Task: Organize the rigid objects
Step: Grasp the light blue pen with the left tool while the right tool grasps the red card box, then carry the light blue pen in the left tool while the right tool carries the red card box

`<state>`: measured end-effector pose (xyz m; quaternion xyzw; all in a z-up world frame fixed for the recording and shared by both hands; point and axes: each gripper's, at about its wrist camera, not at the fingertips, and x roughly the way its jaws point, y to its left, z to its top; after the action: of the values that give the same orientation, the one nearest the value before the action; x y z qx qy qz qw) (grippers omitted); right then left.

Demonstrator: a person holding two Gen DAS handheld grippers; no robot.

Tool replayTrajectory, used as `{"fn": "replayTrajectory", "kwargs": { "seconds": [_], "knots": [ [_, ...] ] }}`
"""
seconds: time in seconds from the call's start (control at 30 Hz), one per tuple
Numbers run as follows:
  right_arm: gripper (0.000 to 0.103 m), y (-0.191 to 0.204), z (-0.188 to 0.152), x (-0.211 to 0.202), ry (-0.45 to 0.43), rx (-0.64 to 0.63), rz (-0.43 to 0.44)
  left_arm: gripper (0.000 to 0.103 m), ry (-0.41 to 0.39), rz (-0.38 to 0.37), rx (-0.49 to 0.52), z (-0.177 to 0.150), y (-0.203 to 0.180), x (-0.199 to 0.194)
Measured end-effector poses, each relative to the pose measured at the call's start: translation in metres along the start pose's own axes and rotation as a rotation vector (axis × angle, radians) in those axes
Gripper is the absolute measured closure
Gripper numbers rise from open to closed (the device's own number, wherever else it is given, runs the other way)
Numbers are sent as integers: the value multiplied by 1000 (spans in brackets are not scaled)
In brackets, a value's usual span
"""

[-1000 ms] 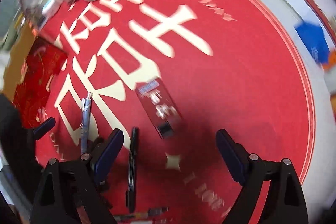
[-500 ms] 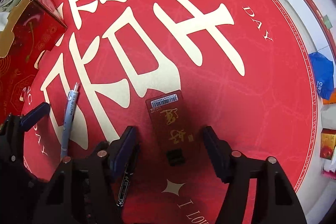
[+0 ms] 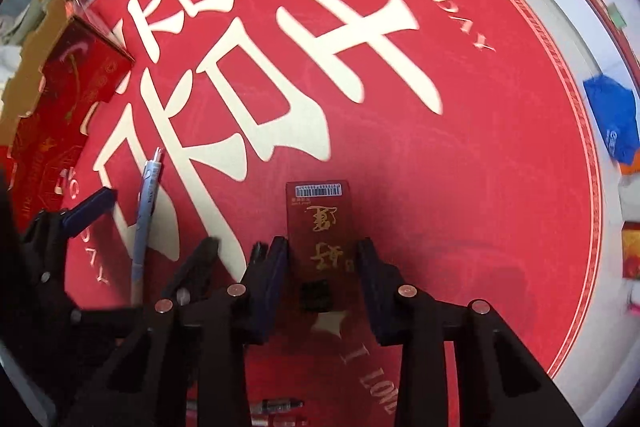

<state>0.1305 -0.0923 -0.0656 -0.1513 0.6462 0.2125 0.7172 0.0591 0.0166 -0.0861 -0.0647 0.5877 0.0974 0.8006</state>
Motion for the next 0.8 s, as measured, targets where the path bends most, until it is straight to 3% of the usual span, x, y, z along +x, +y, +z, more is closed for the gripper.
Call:
{"fn": "replayTrajectory", "kwargs": {
  "seconds": [0.13,0.2,0.23,0.27,0.33,0.8],
  "knots": [
    [67,-10,-16,-15,-8,55,27,32,-4,-18,42,3,-6,-6],
    [67,-16,-24,-20,-6,97,44,55,-3,-26,63,5,-6,-11],
    [67,-20,-27,-23,-8,119,49,78,3,-33,70,6,-5,-12],
    [67,-22,-33,-26,-9,145,57,91,18,-46,74,8,-3,-13],
    [67,-27,-42,-32,-11,178,71,91,60,-99,56,9,3,-13],
    [67,-33,-82,-58,-11,375,170,91,32,-126,46,-1,27,-56]
  ]
}}
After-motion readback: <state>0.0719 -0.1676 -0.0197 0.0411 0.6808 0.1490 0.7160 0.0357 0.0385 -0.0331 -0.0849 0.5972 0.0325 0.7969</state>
